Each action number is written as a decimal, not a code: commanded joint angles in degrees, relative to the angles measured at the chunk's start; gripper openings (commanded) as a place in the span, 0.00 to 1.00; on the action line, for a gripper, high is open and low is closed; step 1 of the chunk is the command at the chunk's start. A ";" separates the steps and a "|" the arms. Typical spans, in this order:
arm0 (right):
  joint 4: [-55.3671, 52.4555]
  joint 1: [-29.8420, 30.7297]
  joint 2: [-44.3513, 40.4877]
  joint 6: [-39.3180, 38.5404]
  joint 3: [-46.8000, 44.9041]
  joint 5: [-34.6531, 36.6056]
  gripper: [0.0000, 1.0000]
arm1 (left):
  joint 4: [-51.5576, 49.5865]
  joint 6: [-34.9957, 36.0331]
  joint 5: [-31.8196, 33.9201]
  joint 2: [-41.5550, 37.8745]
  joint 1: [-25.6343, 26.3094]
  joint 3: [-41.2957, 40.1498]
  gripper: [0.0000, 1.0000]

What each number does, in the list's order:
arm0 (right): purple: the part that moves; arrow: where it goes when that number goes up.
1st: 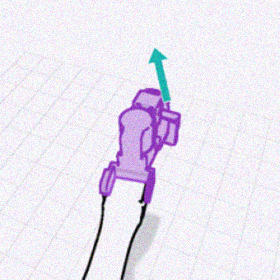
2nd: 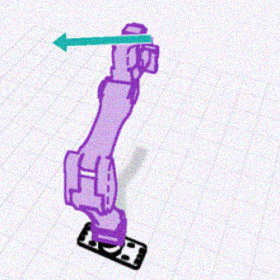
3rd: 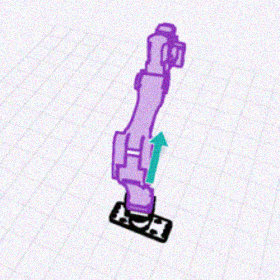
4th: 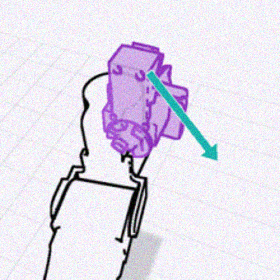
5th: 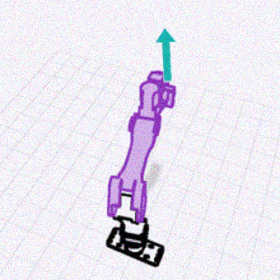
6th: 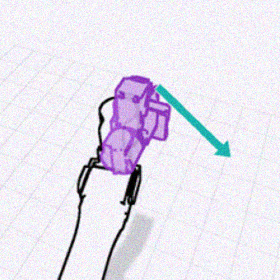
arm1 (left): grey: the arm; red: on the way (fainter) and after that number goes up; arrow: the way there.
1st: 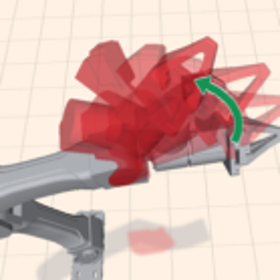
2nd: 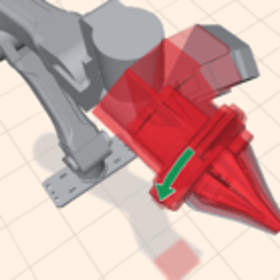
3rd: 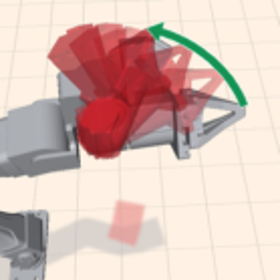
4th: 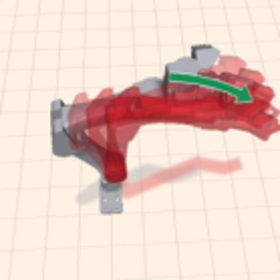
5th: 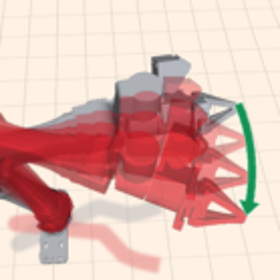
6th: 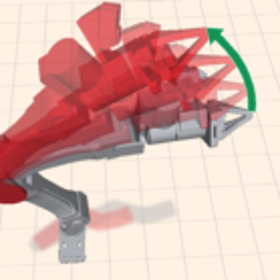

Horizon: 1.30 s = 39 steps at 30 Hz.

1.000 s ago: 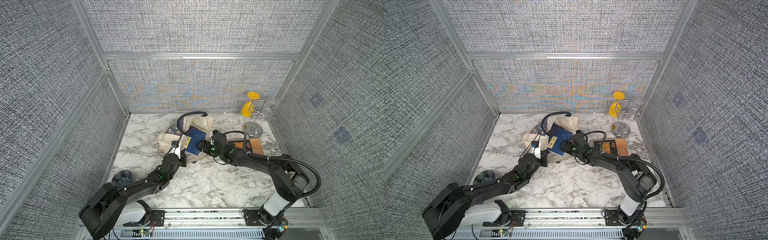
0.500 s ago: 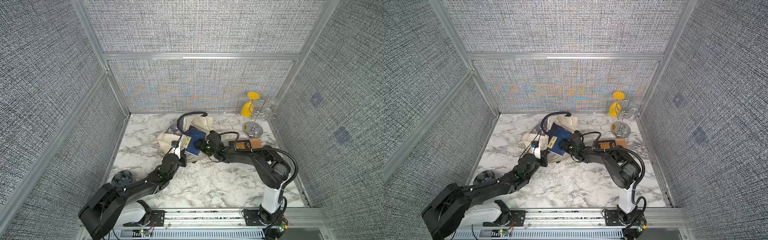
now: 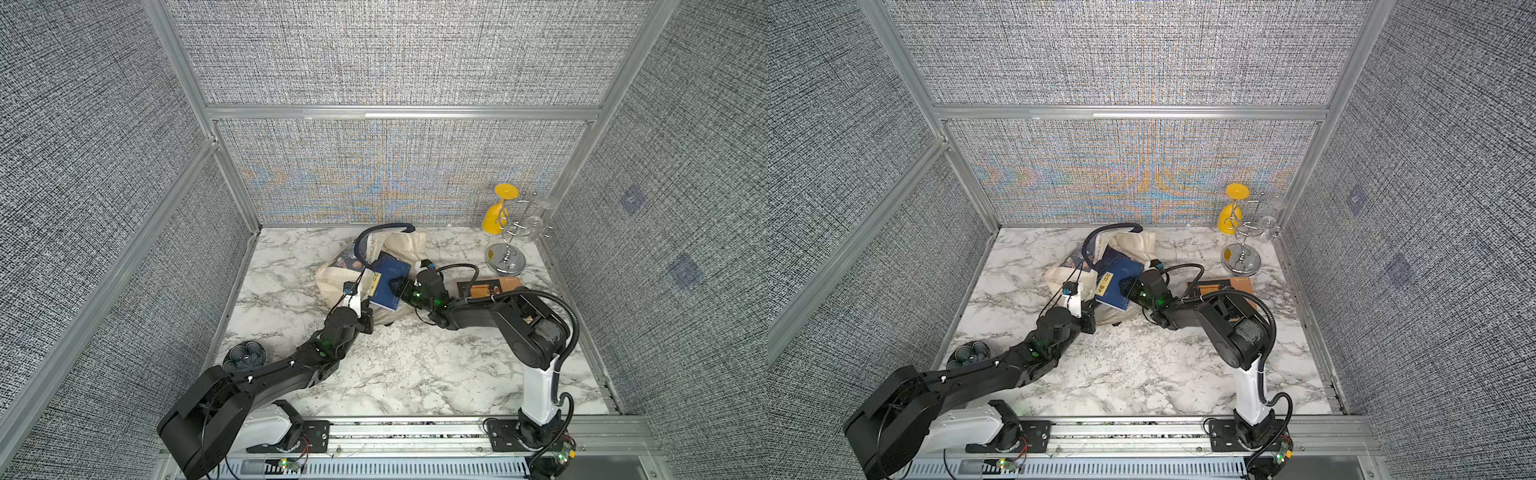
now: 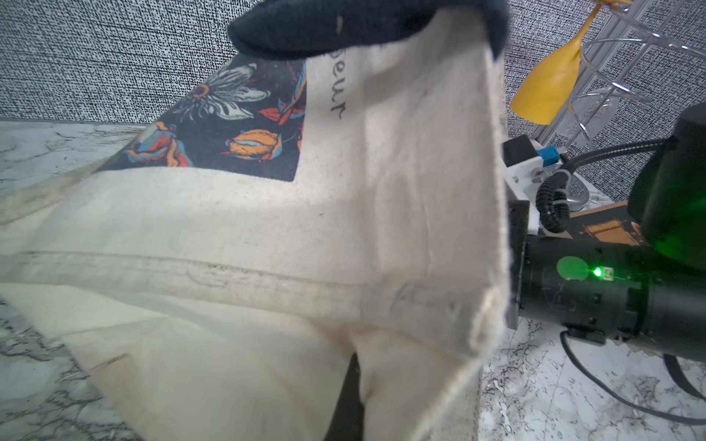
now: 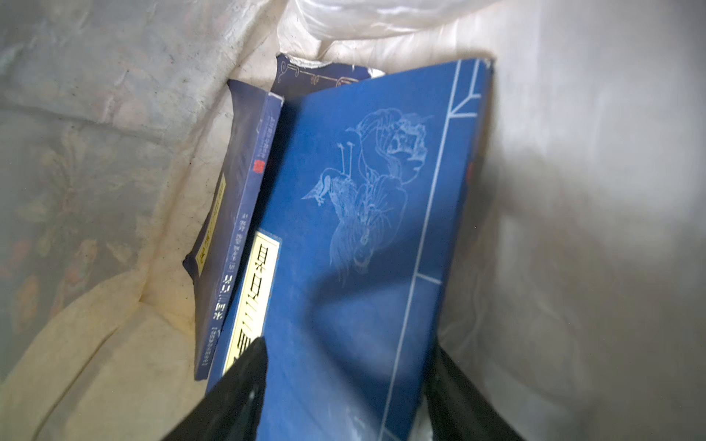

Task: Take out the books from the canvas bag
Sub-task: Pick up the book from the canvas bag.

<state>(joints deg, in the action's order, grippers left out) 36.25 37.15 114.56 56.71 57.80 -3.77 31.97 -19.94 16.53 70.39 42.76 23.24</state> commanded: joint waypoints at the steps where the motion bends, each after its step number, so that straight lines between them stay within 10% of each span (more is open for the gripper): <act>1: 6.10 0.03 0.78 -0.90 0.45 -0.98 0.57 | 2.40 0.18 -0.01 -0.08 0.04 0.05 0.00; 39: 14.95 0.65 8.02 2.69 5.88 -7.13 0.12 | 2.31 0.39 -0.12 -0.30 0.04 0.13 0.00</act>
<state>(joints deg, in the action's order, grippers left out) 49.28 37.54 122.96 59.94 63.75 -9.91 31.94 -19.94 16.53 70.39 42.76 23.24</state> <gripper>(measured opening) 0.129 0.052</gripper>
